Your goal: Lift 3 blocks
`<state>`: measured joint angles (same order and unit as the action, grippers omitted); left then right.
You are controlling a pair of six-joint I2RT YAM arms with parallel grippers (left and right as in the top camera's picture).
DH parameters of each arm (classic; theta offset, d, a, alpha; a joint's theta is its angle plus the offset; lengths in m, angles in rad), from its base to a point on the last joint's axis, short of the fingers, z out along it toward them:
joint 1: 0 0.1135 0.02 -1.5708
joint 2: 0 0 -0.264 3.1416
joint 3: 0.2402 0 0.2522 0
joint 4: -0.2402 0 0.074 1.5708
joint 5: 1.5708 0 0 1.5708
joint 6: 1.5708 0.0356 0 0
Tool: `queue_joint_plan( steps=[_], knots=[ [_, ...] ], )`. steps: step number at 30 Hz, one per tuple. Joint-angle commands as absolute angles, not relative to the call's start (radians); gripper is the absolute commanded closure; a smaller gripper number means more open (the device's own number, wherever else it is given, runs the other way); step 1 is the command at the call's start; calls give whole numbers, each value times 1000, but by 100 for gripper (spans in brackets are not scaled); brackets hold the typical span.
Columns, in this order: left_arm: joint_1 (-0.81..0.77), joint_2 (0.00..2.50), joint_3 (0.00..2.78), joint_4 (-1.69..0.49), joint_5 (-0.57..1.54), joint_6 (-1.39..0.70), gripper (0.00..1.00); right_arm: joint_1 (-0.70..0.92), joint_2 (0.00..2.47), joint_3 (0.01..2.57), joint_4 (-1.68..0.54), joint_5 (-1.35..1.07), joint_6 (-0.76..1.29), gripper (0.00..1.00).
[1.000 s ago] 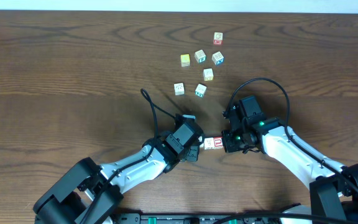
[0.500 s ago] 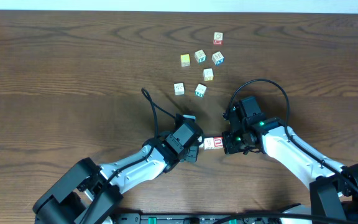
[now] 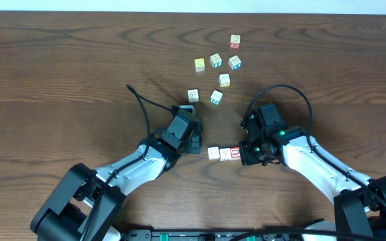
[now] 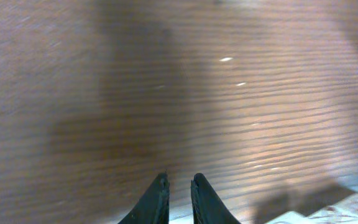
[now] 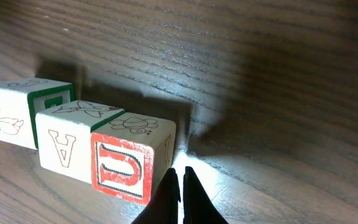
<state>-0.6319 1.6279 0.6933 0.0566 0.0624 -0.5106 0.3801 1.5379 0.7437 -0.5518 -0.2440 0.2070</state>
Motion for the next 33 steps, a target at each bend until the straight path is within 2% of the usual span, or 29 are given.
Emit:
queue_joint_plan(
  steps=[1, 18, 33],
  knots=[
    [-630, 1639, 694, 85, 130, -487, 85, 388, 1538, 738, -546, -252, 193, 98],
    [-632, 1639, 694, 115, 282, -486, 85, 388, 1538, 738, -544, -252, 193, 98],
    [-681, 1639, 694, 99, 303, -487, 86, 388, 1538, 738, -544, -252, 193, 98]
  ],
)
